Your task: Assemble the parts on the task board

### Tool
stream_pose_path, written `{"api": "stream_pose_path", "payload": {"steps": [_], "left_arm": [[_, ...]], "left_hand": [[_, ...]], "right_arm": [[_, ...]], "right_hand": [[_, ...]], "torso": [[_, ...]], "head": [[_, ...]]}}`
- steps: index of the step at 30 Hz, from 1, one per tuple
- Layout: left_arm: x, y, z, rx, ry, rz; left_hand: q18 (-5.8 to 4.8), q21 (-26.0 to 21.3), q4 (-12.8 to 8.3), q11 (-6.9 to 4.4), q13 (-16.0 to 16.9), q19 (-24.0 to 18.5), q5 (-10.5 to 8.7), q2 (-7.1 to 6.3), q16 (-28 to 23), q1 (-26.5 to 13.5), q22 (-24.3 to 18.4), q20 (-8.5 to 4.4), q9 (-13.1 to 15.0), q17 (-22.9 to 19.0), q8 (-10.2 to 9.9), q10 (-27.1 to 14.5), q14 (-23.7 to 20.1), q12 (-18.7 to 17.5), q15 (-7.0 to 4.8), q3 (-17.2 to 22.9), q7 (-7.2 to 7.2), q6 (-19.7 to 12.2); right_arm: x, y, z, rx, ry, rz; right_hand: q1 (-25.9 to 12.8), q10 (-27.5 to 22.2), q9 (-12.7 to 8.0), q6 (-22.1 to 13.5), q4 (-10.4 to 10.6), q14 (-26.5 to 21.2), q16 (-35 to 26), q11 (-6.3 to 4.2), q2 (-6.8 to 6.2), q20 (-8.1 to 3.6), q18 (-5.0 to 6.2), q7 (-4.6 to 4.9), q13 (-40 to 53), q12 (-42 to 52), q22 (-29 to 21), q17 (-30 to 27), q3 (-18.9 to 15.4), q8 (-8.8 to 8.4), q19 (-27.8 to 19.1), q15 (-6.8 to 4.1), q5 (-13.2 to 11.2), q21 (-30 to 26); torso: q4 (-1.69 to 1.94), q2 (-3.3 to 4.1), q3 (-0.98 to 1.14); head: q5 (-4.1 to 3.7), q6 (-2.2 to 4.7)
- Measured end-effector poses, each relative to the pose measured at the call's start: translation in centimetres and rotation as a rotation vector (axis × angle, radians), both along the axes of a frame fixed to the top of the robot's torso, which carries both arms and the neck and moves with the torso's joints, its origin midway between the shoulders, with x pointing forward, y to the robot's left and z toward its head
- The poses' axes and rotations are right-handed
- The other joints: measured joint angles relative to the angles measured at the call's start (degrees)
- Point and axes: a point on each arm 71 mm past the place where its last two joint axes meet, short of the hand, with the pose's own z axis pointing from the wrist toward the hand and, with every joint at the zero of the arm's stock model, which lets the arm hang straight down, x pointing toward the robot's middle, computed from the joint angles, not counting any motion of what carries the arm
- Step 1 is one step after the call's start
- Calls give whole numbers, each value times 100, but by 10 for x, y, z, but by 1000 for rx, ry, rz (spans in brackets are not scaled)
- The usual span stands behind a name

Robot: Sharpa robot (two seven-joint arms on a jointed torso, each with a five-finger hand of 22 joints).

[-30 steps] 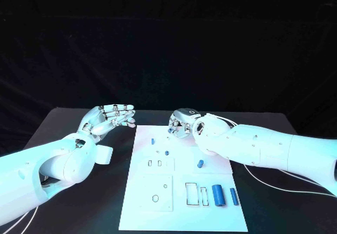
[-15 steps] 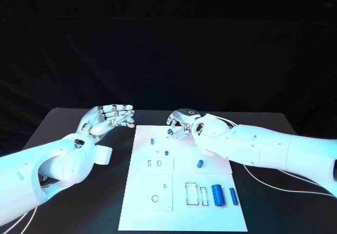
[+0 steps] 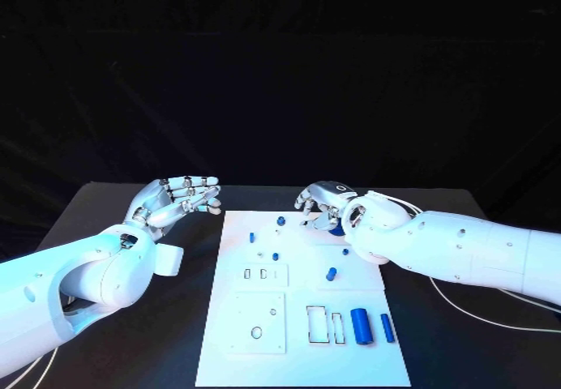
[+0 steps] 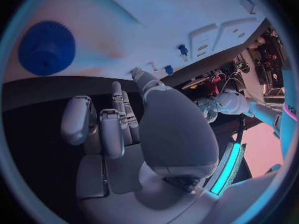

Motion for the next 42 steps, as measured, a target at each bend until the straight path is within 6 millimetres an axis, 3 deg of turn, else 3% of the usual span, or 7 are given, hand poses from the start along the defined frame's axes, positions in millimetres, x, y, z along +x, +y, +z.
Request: {"api": "stream_pose_path", "payload": {"steps": [7, 8, 11, 15, 22, 25, 42], "left_arm": [[1, 1, 0, 1, 1, 2], [1, 2, 0, 1, 1, 2], [1, 2, -1, 2, 2, 3], [2, 1, -1, 2, 2, 2], [3, 0, -1, 1, 3, -1], [3, 0, -2, 0, 4, -3], [3, 0, -2, 0, 6, -5]], "left_hand": [[0, 0, 0, 0, 0, 0, 0, 0, 0, 0, 0, 0, 0, 0, 0, 0, 0, 0, 0, 0, 0, 0], [0, 0, 0, 0, 0, 0, 0, 0, 0, 0, 0, 0, 0, 0, 0, 0, 0, 0, 0, 0, 0, 0], [0, 0, 0, 0, 0, 0, 0, 0, 0, 0, -1, 0, 1, -1, 0, 0, 0, 0, 0, 0, 0, 0], [0, 0, 0, 0, 0, 0, 0, 0, 0, 0, -1, 0, 1, -1, 0, 0, 0, 0, 0, 0, 0, 0], [0, 0, 0, 0, 0, 0, 0, 0, 0, 0, -1, 0, 1, -1, 0, 0, 0, 0, 0, 0, 0, 0], [0, 0, 0, 0, 0, 0, 0, 0, 0, 0, -1, 0, -4, -1, 0, 0, 0, 0, 0, 0, 0, 0], [0, 0, 0, 0, 0, 1, 0, 0, 0, 1, -2, 0, -3, -2, 0, 1, 0, 1, 0, 0, 0, 0]], "right_arm": [[-12, -41, 16, 58, 23, -68], [-13, -46, 17, 64, 31, -80], [-14, -60, 16, 76, 63, -118], [-13, -71, 14, 83, 104, -150], [-6, -83, 9, 81, 158, -198], [-4, -83, 5, 81, 178, -205], [1, -83, -9, 64, 244, -221]], "right_hand": [[-94, 891, 46, 57, 188, -7, 121, -106, -350, -127, -1, -86, 734, 969, 357, 16, -43, 217, 140, -180, 0, 247], [-82, 899, 93, -15, 247, 0, 161, -171, -338, -160, -16, -122, 1252, 1503, 427, 16, -253, 313, 173, -188, 37, 299], [151, 880, 254, -389, 599, 0, 336, -192, -183, -159, -141, -88, 4946, 4858, 704, 16, -969, 711, 285, -187, 102, 488], [235, 1515, 322, -616, 821, -1, 434, -119, -155, -62, -141, -6, 6742, 6567, 758, 16, -1299, 967, 382, -124, 146, 645], [263, 1830, 355, -708, 833, -8, 476, -52, -127, -11, -141, 24, 6908, 7109, 758, 15, -1392, 1192, 433, -90, 168, 774], [244, 1851, 362, -712, 833, -8, 501, -70, -108, -32, -226, 29, 6908, 7152, 758, 15, -1392, 1236, 455, -90, 226, 775], [269, 1922, 367, -712, 823, -8, 499, -82, -28, -12, -229, 29, 6907, 7222, 756, 13, -1348, 1350, 474, -90, 413, 825]], "torso": [[-36, -10, 12], [-44, -12, 15], [-64, -12, 25], [-82, -11, 38], [-96, -1, 58], [-92, 1, 58], [-85, -6, 43]], "head": [[-54, 20], [-60, 25], [-71, 34], [-76, 34], [-76, 32], [-74, 24], [-62, -32]]}}
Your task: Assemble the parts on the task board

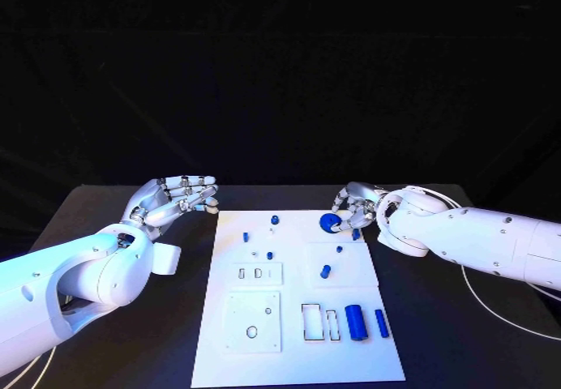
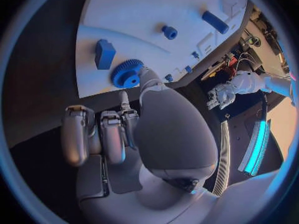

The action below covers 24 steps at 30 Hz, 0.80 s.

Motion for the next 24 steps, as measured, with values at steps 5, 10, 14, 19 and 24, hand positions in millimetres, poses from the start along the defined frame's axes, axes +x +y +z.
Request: {"api": "stream_pose_path", "payload": {"steps": [5, 10, 14, 19, 24], "left_arm": [[0, 0, 0, 0, 0, 0], [0, 0, 0, 0, 0, 0], [0, 0, 0, 0, 1, 0], [0, 1, 0, 1, 1, 1], [0, 1, 0, 1, 1, 1]], "left_hand": [[1, 47, 0, 21, 0, -21, 0, 0, 0, 0, 14, -21, 0, 4, 0, -21, -20, 0, 20, 0, 20, -23], [1, 49, 0, 21, 0, -21, 0, 0, 0, 0, 18, -21, 1, 5, 0, -21, -20, 0, 20, 0, 1, -42], [1, 49, 0, 21, 0, -21, 0, 0, 0, 0, 18, -21, 1, 5, 0, -21, -20, 0, 20, 0, 1, -42], [1, 49, 0, 21, 0, -21, 0, 0, 0, 0, 17, -21, 1, 5, 0, -21, -20, 0, 20, 0, 1, -42], [0, 49, 0, 21, 0, -21, 0, 0, 0, 0, 17, -21, 1, 5, 0, -21, -20, 0, 20, 0, 1, -42]], "right_arm": [[1, 2, -4, 2, 13, 0], [3, 2, -4, 9, 17, -7], [4, 2, -4, 15, 20, -10], [4, 3, -4, 21, 21, -9], [4, 5, -4, 24, 17, -5]], "right_hand": [[0, 0, 0, 0, 2, 0, 0, 0, 61, 0, 0, 0, 0, 0, 0, 0, 61, 42, 0, 0, 32, -1], [45, 0, 5, 29, -6, 0, 0, 0, 106, 0, 0, -29, -1, -1, -1, -1, 133, 65, 0, 0, 53, -1], [92, 5, -17, 119, -11, 0, 21, -5, 185, 0, 0, -71, -1, 8, -1, -1, 286, 104, 0, 0, 26, -3], [116, 31, -85, 343, -20, 0, 21, -31, 236, -42, 1, -115, -2, 27, -1, -1, 707, 100, 41, 0, -59, 35], [154, 40, -185, 532, -32, -1, 21, -82, 208, -63, 1, -141, -2, 49, -2, -1, 1279, -19, 62, -45, -95, 62]], "torso": [[3, -3, 1], [4, -4, 2], [4, -4, 2], [3, -2, 4], [2, -1, 4]], "head": [[2, -5], [8, -6], [15, -20], [21, -30], [23, -44]]}}
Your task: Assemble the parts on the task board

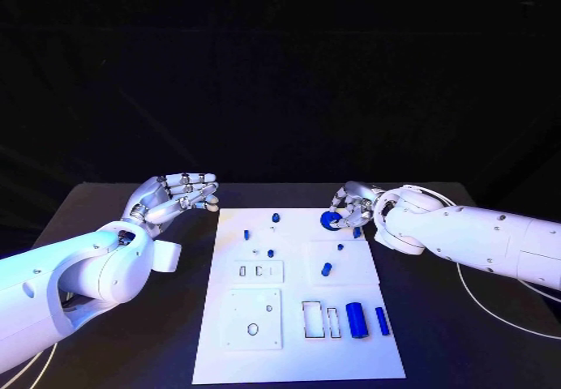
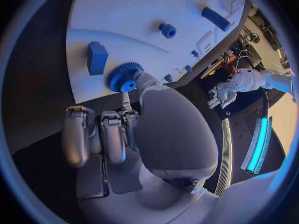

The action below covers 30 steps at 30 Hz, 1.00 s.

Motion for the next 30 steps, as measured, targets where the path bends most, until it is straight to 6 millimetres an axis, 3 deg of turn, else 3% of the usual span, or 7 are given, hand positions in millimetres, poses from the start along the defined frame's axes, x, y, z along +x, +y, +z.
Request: {"api": "stream_pose_path", "payload": {"steps": [5, 9, 15, 19, 30], "left_arm": [[0, 0, 0, 0, 1, 0], [0, 0, 0, 0, 1, 1], [0, 0, 0, 1, 2, 1], [1, 0, 0, 1, 2, 0], [1, -2, -1, 0, 3, -3]], "left_hand": [[0, 0, 0, 0, 0, 0, 0, 0, 0, 0, 0, 0, 0, 0, 0, 0, 0, 0, 0, 0, 0, 0], [0, 0, 0, 0, 0, 0, 0, 0, 0, 0, 0, 0, 0, 0, 0, 0, 0, 0, 0, 0, 0, 0], [0, 0, 0, 0, 0, -22, 0, 0, 23, 0, 10, 23, -5, -1, 0, 0, 0, 0, 0, 0, 0, 0], [0, 0, 0, 0, 0, -22, 0, 0, 23, 0, 11, 23, -5, -1, 0, 0, 0, 0, 0, 0, 0, 1], [1, 0, -16, 0, 0, -22, 0, 0, 23, 0, 10, 23, -4, -1, 0, 0, 0, 1, 0, -16, 0, 1]], "right_arm": [[-3, 4, -1, -7, -13, 13], [-8, 10, -1, -14, -42, 36], [-17, 26, 6, -13, -113, 85], [-27, 49, 16, -8, -175, 148], [-42, 113, 26, 0, -277, 300]], "right_hand": [[-33, -10, -1, 59, -66, 12, 2, -12, -107, -22, 1, 27, 0, 42, 0, 0, 405, -64, -22, -12, -8, 49], [-118, -1, -1, 61, -148, -1, 23, -42, -192, -42, 1, 27, -1, 81, 0, -1, 725, -70, -2, -41, 138, 107], [-196, -1, -1, 65, -224, -1, 23, -42, -271, -62, 1, 29, -1, 105, -1, -1, 927, -69, -22, -41, 150, 155], [-243, -1, 0, 71, -258, -1, 23, -42, -318, -62, -66, 32, -1, 105, -1, -1, 987, -68, -22, -41, 150, 179], [-279, -1, 0, 75, -277, -1, 45, -41, -354, -61, -66, 30, -2, 105, -1, 3, 1056, -70, -22, -41, 146, 204]], "torso": [[-1, -4, 0], [-1, -9, 0], [-1, -18, -3], [1, -21, -4], [15, -18, -16]], "head": [[0, -2], [4, 3], [18, 22], [31, 32], [72, 33]]}}
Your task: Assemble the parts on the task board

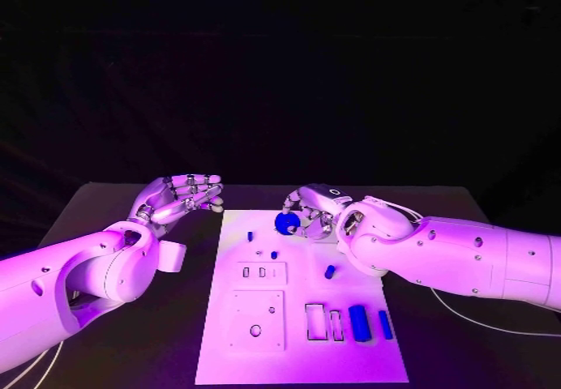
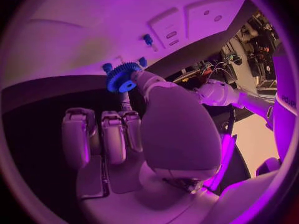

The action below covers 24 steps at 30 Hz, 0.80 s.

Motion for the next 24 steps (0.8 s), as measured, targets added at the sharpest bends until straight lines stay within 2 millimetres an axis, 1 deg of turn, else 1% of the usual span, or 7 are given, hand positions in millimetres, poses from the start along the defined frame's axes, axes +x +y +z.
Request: {"api": "stream_pose_path", "payload": {"steps": [1, 4, 8, 15, 16, 20, 24], "left_arm": [[0, 0, 0, 0, 0, -1], [0, -1, 0, -1, 0, -2], [0, -1, 0, -1, 1, -3], [0, -3, 0, -2, 1, -6], [0, -3, 0, -2, 2, -6], [0, -3, 0, -2, 2, -8], [0, -3, 0, -2, 3, -9]], "left_hand": [[0, 0, 0, 0, 0, 0, 0, 0, 0, 0, 0, 0, 0, 0, 0, 0, 0, 0, 0, 0, 0, 0], [0, 0, 0, 0, 0, 0, 0, 0, 0, 0, 0, 0, 0, 0, 0, 0, 0, 0, 0, 0, 0, 0], [0, 0, 0, 0, 0, 1, 0, 0, 0, 0, 0, 0, 0, 5, 0, 0, 0, 0, 0, 0, 0, 0], [-1, 0, 0, 0, 0, 1, 0, 0, 0, 0, 4, -1, 1, 4, 0, 0, 0, 1, 0, 0, 0, 0], [0, 24, 0, 0, 0, 1, 0, 0, 0, 0, 12, -1, 1, 4, 0, 0, 0, 1, 0, 0, 0, 0], [0, 27, 0, 0, 0, 1, 0, 0, 0, 0, 12, -1, 1, 4, 0, 0, 0, 1, 0, 0, 0, 0], [0, 27, 0, 0, 0, 1, 0, 0, 0, 0, 12, -1, 1, 4, 0, 0, 0, 1, 0, 0, 0, 0]], "right_arm": [[0, 6, -1, -3, -4, 10], [0, 17, -7, -12, -10, 25], [3, 25, -13, -25, -12, 30], [8, 33, -22, -44, -15, 27], [9, 34, -23, -45, -14, 27], [11, 36, -28, -55, -10, 21], [14, 35, -31, -64, -12, 12]], "right_hand": [[-24, 0, 0, 1, -12, 0, 0, 0, -24, 0, 0, 0, 0, 0, 0, 0, 12, 0, 0, 0, -12, 0], [-24, 0, 1, 13, -15, 0, 0, 0, -24, 0, 0, 10, 0, 0, 5, 0, 42, -1, 0, 0, -33, -1], [-24, 0, 1, 19, -15, 0, 0, 0, -24, 0, 0, 16, 0, 0, 5, -1, 43, -11, 0, 0, -34, -2], [-24, 0, 1, 21, -37, 0, 0, 0, -24, 0, 1, 17, -1, 0, 4, -1, 65, -48, 0, 0, -45, -3], [-50, 0, 1, 29, -37, 0, 0, 0, -51, 0, 0, 10, -1, 0, 4, -1, 65, -49, 0, 0, -46, -3], [-55, 0, 2, 61, -37, 0, 0, 1, -56, 0, 1, 18, -1, 0, 4, -2, 65, -56, 0, 1, -53, -3], [-62, 0, 2, 63, -38, 0, 0, 1, -63, 1, 1, 17, -1, 0, 4, -2, 65, -71, 0, 1, -56, -3]], "torso": [[1, 2, -2], [3, 7, -3], [4, 14, -6], [1, 17, -7], [0, 18, -7], [0, 20, 3], [0, 20, 7]], "head": [[3, 2], [9, 4], [15, -2], [24, -8], [29, -10], [41, -21], [49, -32]]}}
